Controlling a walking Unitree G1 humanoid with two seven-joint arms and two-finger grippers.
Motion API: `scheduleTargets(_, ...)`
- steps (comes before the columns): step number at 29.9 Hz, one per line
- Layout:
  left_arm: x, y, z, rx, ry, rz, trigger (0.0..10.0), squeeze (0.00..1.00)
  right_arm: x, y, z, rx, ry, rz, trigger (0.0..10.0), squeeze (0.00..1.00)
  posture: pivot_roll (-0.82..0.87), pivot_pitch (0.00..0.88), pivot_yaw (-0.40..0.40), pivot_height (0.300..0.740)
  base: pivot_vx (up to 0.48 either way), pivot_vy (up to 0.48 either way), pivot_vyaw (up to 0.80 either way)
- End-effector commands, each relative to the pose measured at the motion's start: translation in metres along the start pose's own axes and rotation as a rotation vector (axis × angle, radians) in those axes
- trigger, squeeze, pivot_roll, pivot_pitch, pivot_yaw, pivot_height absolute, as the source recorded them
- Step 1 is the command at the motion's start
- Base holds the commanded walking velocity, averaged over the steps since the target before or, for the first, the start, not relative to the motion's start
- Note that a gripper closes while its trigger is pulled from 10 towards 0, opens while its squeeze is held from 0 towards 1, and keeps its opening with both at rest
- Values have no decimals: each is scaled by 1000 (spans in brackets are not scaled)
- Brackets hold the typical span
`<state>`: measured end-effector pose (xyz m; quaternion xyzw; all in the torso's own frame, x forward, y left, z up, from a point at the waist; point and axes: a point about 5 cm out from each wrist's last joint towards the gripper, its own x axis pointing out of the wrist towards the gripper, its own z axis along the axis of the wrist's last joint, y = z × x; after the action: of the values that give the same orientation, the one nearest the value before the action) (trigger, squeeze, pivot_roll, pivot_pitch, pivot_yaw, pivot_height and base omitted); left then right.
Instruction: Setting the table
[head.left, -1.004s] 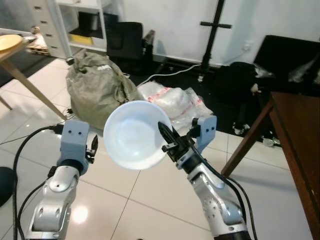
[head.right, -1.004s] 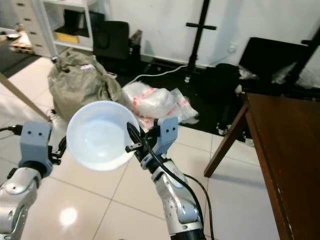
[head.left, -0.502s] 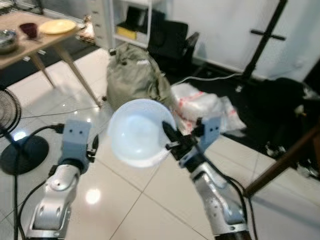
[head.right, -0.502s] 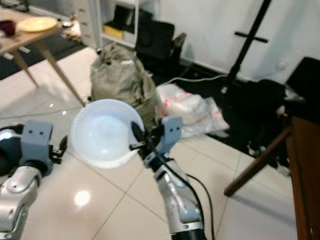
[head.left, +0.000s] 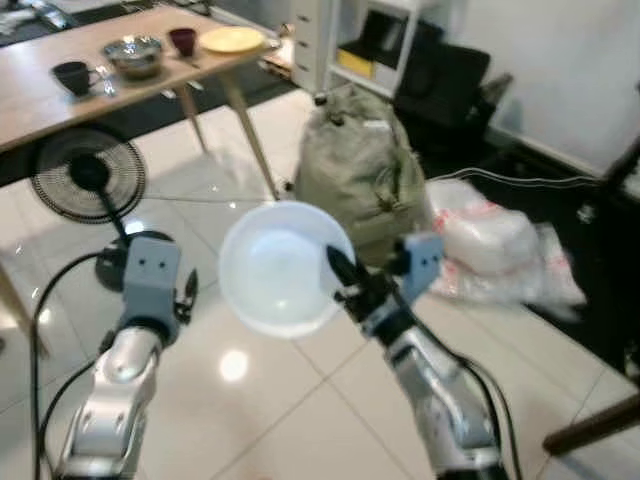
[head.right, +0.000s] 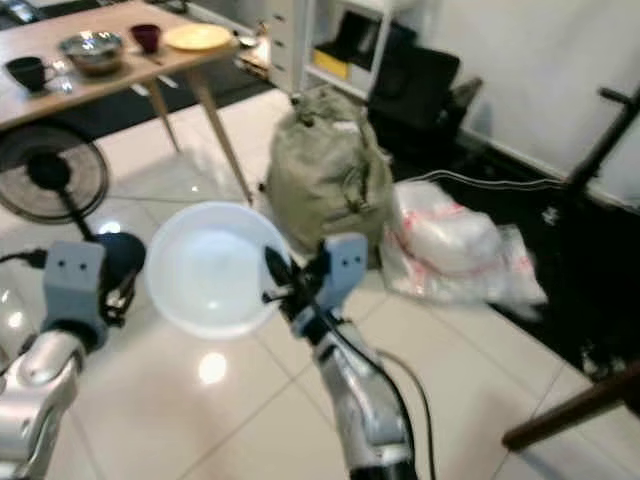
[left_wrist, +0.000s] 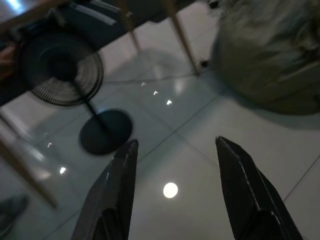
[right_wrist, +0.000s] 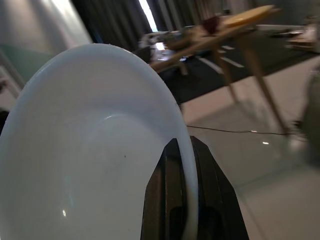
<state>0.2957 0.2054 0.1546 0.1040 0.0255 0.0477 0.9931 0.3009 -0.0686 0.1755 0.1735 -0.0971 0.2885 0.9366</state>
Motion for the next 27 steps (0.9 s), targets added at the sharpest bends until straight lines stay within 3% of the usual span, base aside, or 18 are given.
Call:
scheduleTargets(1, -2, 0, -8, 10, 32, 4, 10000, 0, -2, 1, -3, 5, 8, 3, 10000, 0, 65, 47, 51, 740, 0, 0, 788)
scheduleTargets(19, -2, 2, -8, 12, 26, 27, 10000, 0, -2, 2, -3, 8, 8, 8, 10000, 0, 66, 50, 47, 740, 0, 0, 788)
scheduleTargets(22, 2, 8, -10, 9, 52, 81, 10000, 0, -2, 0, -4, 32, 11, -17, 10000, 0, 64, 49, 47, 740, 428, 0, 479)
scheduleTargets(27, 2, 6, -8, 11, 36, 66, 10000, 0, -2, -2, -3, 35, 6, -30, 10000, 0, 64, 48, 50, 740, 435, 0, 0)
